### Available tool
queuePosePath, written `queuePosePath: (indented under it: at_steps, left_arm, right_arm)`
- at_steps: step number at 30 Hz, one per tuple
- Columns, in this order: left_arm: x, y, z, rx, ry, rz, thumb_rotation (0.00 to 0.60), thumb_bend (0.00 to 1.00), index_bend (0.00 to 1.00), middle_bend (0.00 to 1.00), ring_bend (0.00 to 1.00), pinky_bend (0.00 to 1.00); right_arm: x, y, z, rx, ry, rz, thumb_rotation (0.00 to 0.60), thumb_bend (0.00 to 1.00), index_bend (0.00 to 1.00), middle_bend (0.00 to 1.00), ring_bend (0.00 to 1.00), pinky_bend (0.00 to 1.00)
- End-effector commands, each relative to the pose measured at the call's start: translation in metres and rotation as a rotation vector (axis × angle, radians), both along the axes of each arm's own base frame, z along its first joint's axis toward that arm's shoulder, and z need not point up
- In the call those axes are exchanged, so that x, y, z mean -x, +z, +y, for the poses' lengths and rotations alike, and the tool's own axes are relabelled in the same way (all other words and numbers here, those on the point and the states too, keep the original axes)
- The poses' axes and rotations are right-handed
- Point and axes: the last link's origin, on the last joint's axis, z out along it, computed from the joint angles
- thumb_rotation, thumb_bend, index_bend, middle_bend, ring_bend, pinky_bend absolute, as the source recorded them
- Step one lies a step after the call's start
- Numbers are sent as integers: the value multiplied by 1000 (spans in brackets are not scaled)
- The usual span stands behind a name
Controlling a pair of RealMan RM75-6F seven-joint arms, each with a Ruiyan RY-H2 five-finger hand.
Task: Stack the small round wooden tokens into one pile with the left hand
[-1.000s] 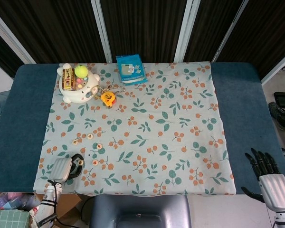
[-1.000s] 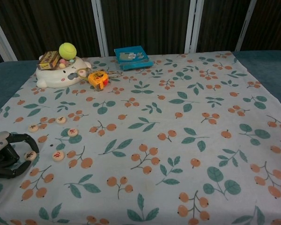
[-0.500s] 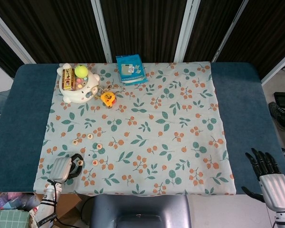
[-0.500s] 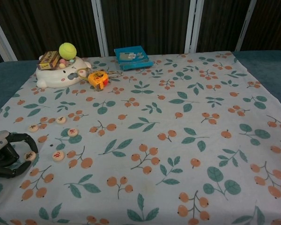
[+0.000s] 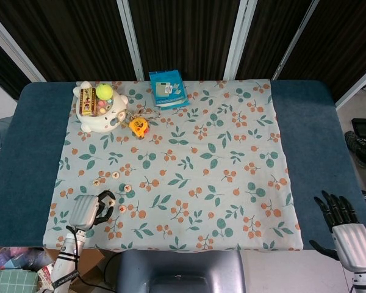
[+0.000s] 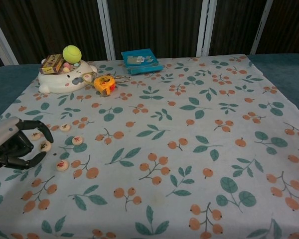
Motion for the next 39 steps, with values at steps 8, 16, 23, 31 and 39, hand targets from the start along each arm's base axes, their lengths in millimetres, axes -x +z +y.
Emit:
queuePosePath:
  at_steps: [8, 16, 23, 31, 39]
  left_arm:
    - [-23, -24, 2, 55, -17, 28, 600, 413, 510, 1000, 1000, 1000]
    - [-21, -29, 1, 69, -8, 58, 600, 414, 500, 1000, 1000, 1000]
    - [-17, -29, 0, 86, 0, 73, 600, 414, 493, 1000, 1000, 1000]
    - [-15, -28, -1, 92, 3, 83, 600, 413, 482, 1000, 1000, 1000]
    - [-12, -28, -1, 100, 12, 95, 600, 415, 467, 1000, 1000, 1000]
  right_arm:
    - [1, 3, 1, 5, 3, -9, 600, 205, 0, 0, 0, 27]
    - [1, 5, 1, 9, 5, -15, 600, 204, 0, 0, 0, 27]
    - [1, 4, 1, 8, 5, -14, 600, 205, 0, 0, 0, 27]
    - [1, 5, 1, 10, 3, -15, 600, 205, 0, 0, 0, 27]
    - [1, 5, 1, 10, 3, -15, 600, 205, 0, 0, 0, 27]
